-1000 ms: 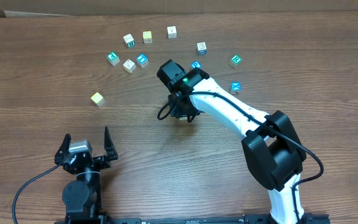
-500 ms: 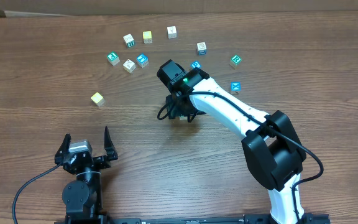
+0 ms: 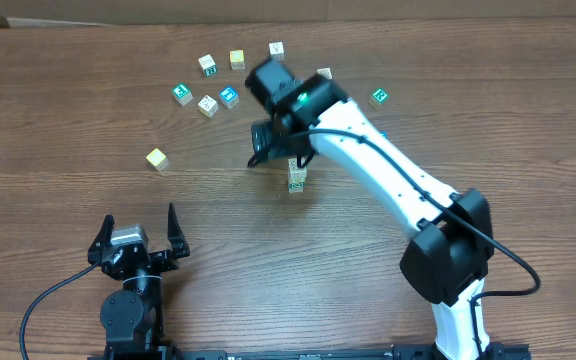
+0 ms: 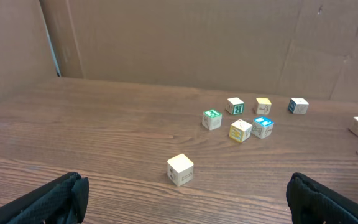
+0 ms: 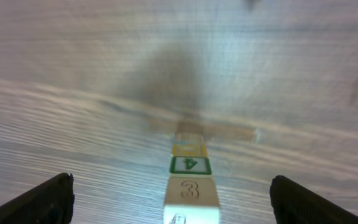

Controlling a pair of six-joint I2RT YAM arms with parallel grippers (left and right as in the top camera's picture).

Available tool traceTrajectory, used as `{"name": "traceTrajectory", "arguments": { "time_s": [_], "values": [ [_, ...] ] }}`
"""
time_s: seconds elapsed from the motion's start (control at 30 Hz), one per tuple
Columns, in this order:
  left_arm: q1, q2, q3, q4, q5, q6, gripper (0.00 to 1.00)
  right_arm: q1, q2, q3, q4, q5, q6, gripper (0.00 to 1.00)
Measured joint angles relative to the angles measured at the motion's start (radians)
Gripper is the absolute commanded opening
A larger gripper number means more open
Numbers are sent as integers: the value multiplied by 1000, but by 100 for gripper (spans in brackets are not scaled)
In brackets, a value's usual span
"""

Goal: Form a tower
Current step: 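Raise the right gripper off the stack and swing it right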

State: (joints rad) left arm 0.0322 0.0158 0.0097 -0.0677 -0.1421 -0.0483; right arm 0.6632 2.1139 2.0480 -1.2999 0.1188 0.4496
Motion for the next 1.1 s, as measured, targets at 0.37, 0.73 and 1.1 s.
{"name": "traceTrajectory", "arguments": {
  "time_s": [0.37,0.73,1.1],
  "values": [
    [0,0,0,0,0,0,100,-237,-14,177,-177,-7,-6,80],
    [0,0,0,0,0,0,100,-496,-14,88,-327,-26,-13,4],
    [0,0,0,0,0,0,100,-663,-58,-95,-254,-197,-95,4]
  ]
}}
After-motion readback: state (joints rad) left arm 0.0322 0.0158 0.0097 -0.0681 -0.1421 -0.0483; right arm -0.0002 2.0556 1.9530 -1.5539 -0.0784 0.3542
